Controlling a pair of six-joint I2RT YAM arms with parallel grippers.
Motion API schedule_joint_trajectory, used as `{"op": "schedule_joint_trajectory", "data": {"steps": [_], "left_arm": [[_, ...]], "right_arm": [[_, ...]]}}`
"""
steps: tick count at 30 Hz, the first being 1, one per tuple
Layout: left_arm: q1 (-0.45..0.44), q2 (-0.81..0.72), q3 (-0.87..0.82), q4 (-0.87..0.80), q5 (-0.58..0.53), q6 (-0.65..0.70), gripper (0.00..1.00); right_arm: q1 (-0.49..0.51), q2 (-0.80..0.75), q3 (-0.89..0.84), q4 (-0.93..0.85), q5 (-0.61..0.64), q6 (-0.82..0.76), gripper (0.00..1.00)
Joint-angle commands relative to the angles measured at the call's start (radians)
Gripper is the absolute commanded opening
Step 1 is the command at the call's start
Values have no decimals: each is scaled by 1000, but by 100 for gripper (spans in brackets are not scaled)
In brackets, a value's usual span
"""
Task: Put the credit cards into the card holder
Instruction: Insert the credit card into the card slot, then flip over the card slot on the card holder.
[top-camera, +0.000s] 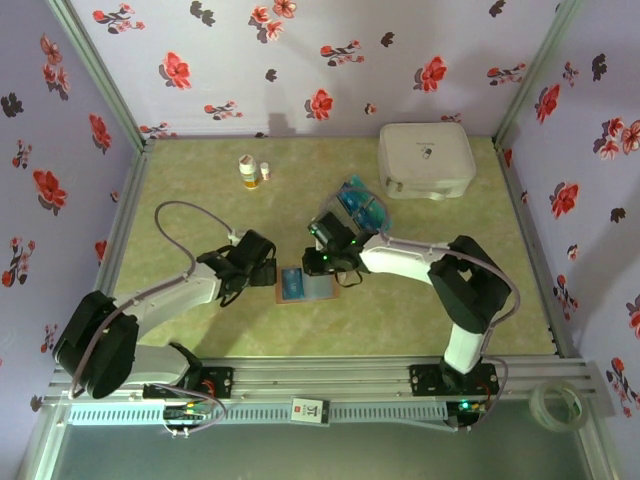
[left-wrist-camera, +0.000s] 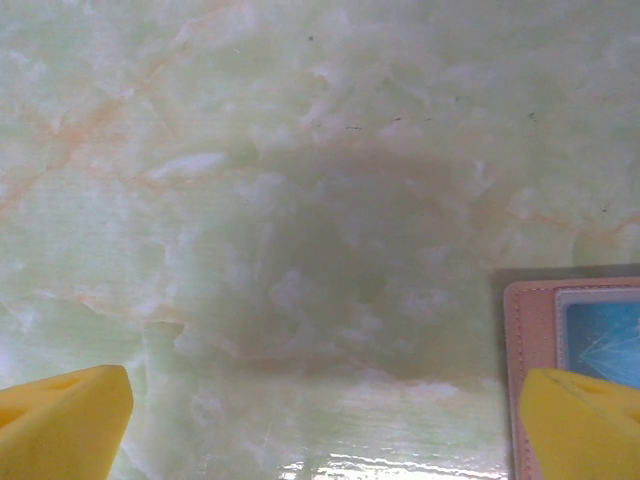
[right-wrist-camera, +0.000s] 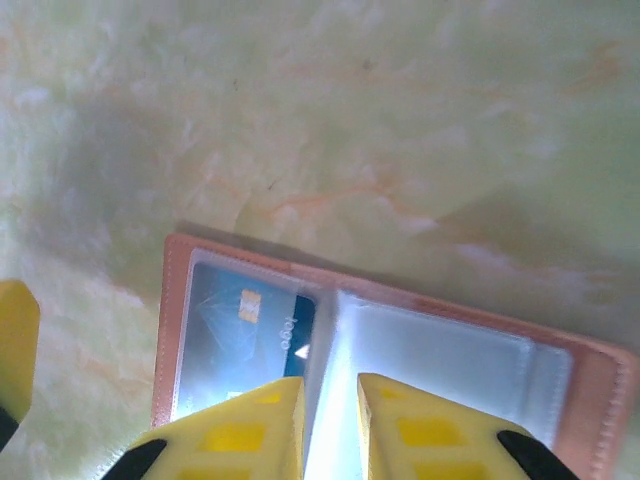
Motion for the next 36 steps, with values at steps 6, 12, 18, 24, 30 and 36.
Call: {"op": "schedule_joint_trajectory", "data": {"steps": [6,12,18,24,30,36], "left_arm": [[-58,-45,17,34,38,-39,100],[-108,-20,7,90,59,-107,100],[-135,5,7,129,69,-140,100],[-157,39,16,137,69,-148,100],[-174,63,17,150,70,-152,100],[-182,78,18,163,71,-154,100]], "right_arm": [[-79,-50,-80,50,-86,-23,14],[-100,-21,-99,91,-137,-20,0],[-102,7,-101,110,-151,-20,0],[-102,21,-108,117,-142,-16,0],[-104,6,-127,107,-126,-21,0],[-106,6,-139,102,-124,-25,0]]}}
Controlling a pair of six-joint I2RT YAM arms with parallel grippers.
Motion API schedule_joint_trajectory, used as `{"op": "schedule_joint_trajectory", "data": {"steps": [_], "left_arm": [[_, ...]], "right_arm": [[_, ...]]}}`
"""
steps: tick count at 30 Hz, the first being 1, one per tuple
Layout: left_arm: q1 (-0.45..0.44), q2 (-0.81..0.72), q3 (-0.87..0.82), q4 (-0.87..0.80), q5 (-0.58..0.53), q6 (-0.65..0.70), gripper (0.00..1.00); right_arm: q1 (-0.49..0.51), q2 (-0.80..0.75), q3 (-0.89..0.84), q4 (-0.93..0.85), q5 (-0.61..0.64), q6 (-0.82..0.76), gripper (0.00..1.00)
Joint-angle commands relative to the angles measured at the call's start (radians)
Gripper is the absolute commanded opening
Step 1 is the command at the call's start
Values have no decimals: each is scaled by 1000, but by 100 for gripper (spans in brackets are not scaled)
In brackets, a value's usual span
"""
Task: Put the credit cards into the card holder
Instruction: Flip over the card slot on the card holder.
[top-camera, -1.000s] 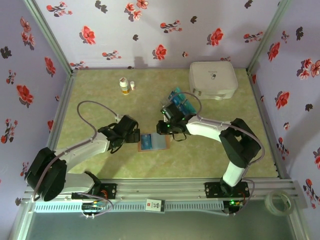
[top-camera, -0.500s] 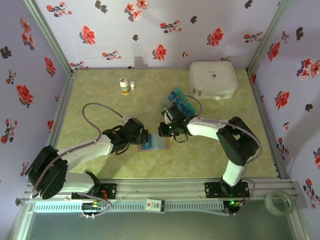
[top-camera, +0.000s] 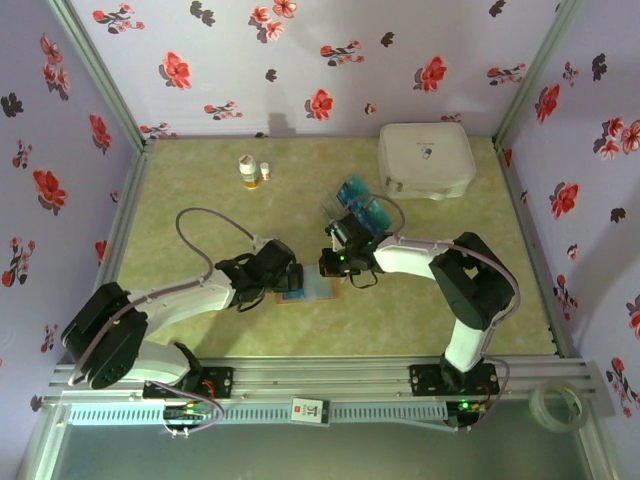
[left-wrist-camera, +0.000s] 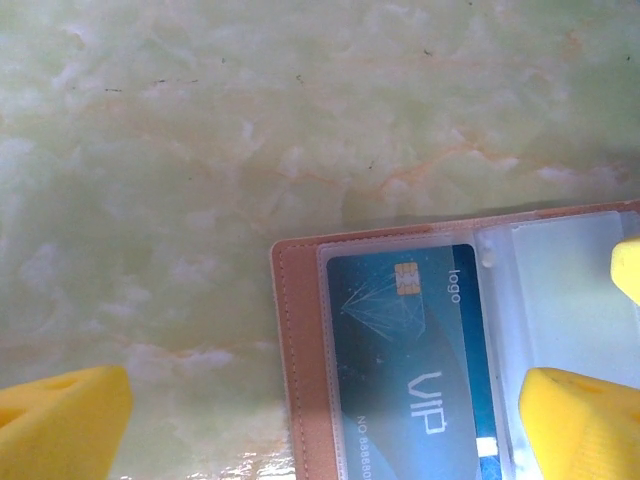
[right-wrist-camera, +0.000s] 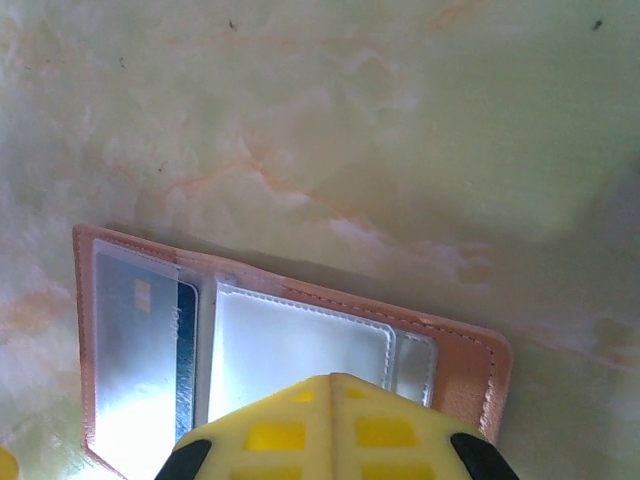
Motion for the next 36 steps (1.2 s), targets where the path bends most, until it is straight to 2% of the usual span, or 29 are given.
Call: {"op": "schedule_joint_trajectory", "data": {"steps": [1,17,36], "left_arm": [[-12,17,18,18,0,-16,100],[-32,69,30,39,10,-7,100],[-65,111,22,91,13,5,100]], "right_arm": [[-6,1,-12,-3,5,-11,0],[9,48,1,50,-48,32,0],[38,71,29,53,-48,47,0]]}}
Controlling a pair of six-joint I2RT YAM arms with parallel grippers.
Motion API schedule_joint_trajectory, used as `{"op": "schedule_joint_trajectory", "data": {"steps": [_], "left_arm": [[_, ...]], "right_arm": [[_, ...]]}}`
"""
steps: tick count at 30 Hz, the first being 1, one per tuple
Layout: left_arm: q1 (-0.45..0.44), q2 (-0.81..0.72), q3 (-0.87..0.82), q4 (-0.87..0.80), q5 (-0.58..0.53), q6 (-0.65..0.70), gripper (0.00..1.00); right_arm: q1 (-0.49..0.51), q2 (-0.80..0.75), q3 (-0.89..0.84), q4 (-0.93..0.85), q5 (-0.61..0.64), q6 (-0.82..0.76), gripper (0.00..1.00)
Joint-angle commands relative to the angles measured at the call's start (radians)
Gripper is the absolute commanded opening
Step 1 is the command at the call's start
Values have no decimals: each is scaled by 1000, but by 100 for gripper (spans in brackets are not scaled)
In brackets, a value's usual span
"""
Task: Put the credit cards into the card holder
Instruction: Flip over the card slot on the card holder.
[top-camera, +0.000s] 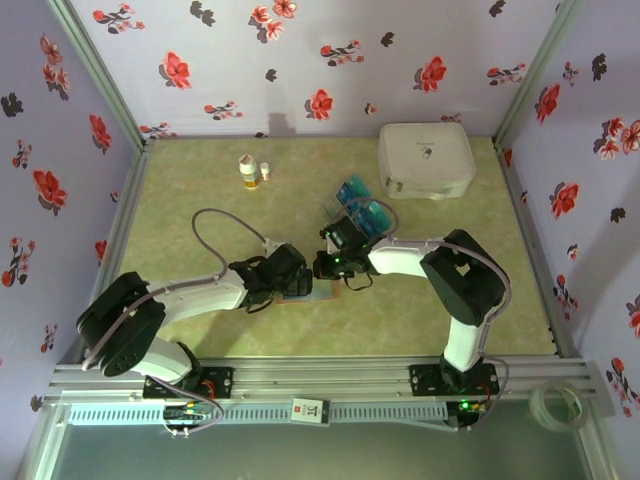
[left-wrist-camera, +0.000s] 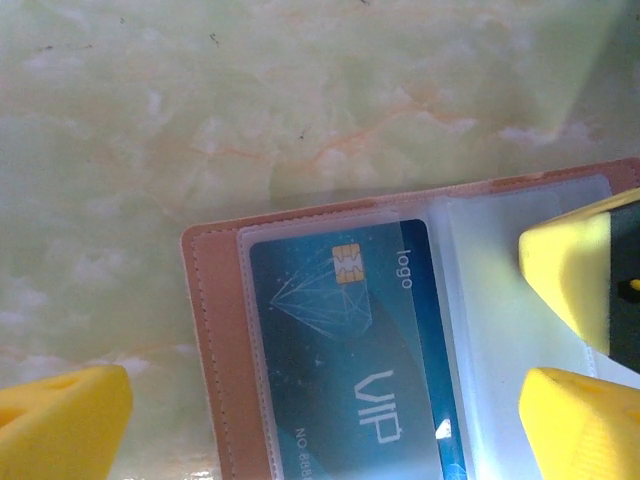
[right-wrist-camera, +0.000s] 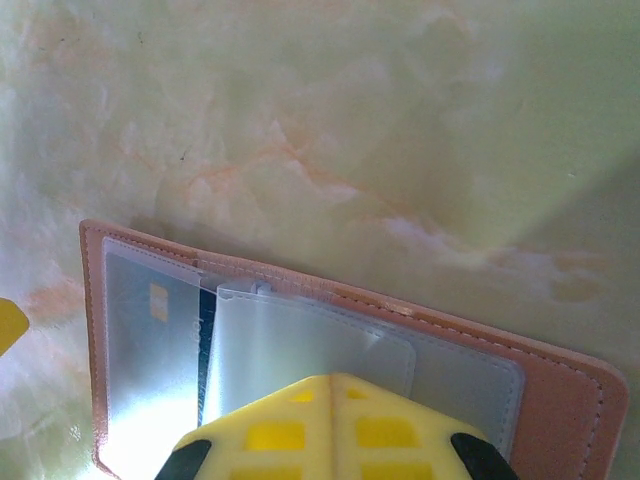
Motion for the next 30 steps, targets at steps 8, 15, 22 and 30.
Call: {"op": "schedule_joint_trajectory", "data": {"steps": [8,15,22,30], "left_arm": [[-25,53,-13,69,-6,8,100],[-41,69,-15,38,-56,7,100],[-52,108,6,-15,-87,10,100],[-58,112,-3,-17,-94,-3,100]], "right_arm": [[11,21,20,-9,-5,14,0],[11,19,21,-9,-4,16,0],[12,8,32,-20,-4,16,2],[3,-53,39,-55,16,6,17]]}}
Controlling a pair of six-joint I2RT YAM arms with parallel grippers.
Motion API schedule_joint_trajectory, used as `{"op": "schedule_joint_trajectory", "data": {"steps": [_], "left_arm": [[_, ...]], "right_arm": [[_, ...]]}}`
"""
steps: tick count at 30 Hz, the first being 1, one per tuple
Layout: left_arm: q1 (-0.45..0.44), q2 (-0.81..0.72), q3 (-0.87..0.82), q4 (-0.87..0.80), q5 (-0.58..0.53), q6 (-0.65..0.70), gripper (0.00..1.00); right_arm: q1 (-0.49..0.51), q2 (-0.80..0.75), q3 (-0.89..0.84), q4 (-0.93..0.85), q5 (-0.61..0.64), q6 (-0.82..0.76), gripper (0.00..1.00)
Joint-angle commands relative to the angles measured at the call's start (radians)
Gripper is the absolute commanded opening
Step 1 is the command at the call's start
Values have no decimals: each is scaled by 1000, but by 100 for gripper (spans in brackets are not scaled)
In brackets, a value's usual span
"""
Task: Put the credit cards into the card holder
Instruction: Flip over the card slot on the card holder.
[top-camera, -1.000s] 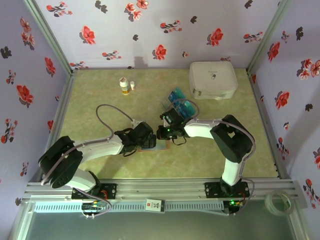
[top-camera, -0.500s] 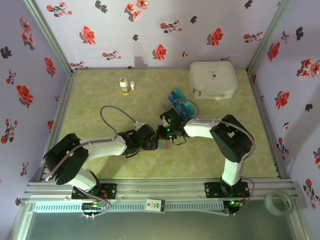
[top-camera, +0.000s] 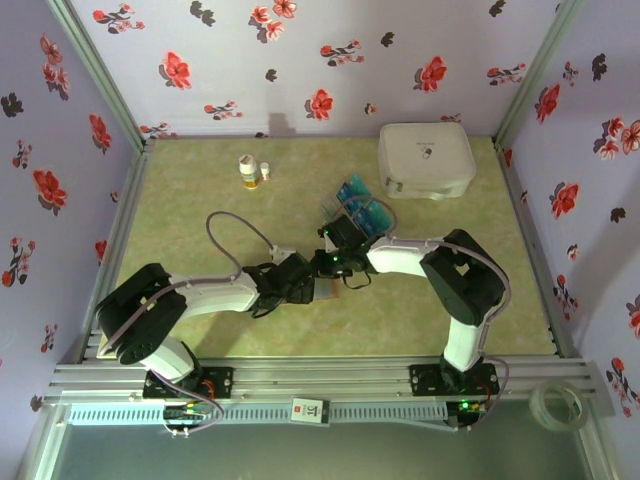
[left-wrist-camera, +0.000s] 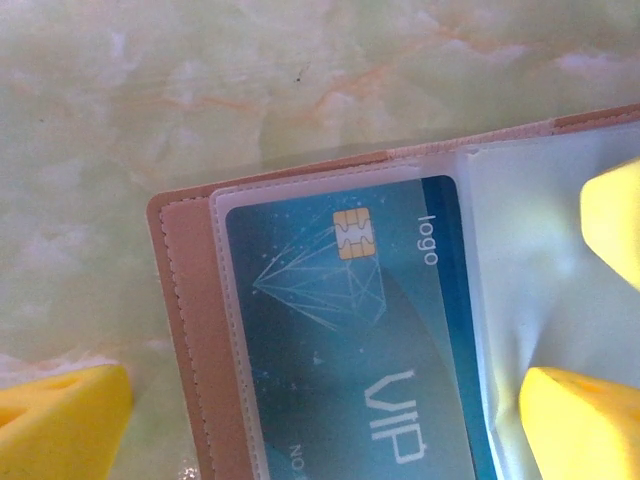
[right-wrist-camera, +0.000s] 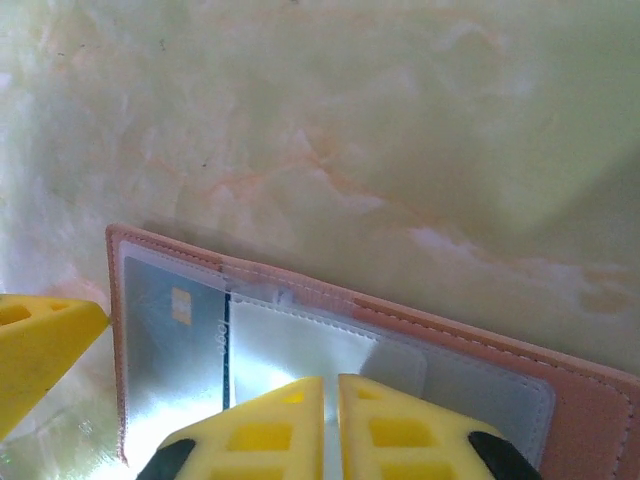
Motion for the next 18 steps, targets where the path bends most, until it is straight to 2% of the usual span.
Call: {"op": "schedule_joint_trajectory", "data": {"steps": [1,4,8,18], "left_arm": [[-11,11,2,-46,-31,-5,100],[-11,8,1,-44,-32,-7,100],[-13,8,1,-43,-32,-5,100],[-13,9,4,-38,-33,-3,100]], "right_arm": [[-4,-63,15,-41,28,3,21],[-15,-95,-2,-46,56,6,30],[-23,-102,-18,-42,58,13,35],[-22,-61,-65,29,21,63,38]]}}
